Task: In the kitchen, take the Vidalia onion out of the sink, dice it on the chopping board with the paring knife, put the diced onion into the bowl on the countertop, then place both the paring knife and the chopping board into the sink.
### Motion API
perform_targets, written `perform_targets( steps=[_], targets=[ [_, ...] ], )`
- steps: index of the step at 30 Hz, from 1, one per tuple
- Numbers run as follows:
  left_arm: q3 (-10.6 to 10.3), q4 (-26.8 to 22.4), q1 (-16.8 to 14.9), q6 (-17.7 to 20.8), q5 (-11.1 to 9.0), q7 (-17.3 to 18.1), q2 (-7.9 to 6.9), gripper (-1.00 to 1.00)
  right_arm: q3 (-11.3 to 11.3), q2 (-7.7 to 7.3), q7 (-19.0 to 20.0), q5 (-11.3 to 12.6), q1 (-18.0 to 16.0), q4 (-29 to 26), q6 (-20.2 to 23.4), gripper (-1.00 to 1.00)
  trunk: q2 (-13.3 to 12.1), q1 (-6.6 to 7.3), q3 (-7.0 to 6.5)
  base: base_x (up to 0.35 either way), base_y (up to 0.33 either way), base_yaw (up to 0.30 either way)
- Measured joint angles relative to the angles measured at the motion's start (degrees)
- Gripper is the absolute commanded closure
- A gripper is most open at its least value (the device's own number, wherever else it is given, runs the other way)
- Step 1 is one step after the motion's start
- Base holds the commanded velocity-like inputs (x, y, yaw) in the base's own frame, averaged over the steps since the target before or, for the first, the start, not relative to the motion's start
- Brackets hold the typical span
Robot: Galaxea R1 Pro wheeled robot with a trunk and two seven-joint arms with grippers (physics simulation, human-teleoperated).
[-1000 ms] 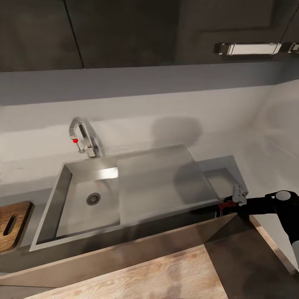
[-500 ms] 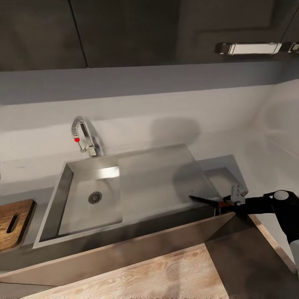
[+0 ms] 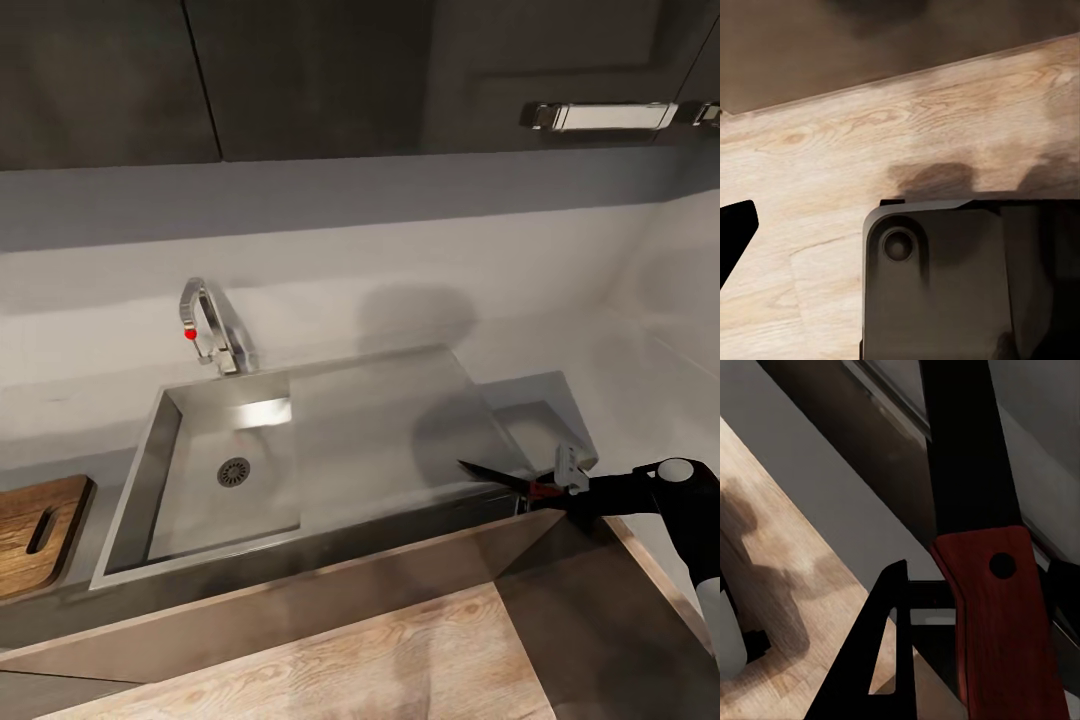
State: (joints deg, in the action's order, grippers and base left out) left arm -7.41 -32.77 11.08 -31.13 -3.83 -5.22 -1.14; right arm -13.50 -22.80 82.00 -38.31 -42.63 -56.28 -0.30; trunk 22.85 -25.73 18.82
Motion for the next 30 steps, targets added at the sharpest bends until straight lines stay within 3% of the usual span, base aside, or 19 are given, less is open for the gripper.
perform_targets(
  steps=[30],
  targets=[
    [0.0, 0.0, 0.0, 0.0, 0.0, 0.0, 0.00, -1.00, 0.1, 0.01, 0.3, 0.0, 0.0, 3.9, 0.3, 1.00, 0.0, -0.01, -2.16, 0.000, 0.000, 0.000]
  ],
)
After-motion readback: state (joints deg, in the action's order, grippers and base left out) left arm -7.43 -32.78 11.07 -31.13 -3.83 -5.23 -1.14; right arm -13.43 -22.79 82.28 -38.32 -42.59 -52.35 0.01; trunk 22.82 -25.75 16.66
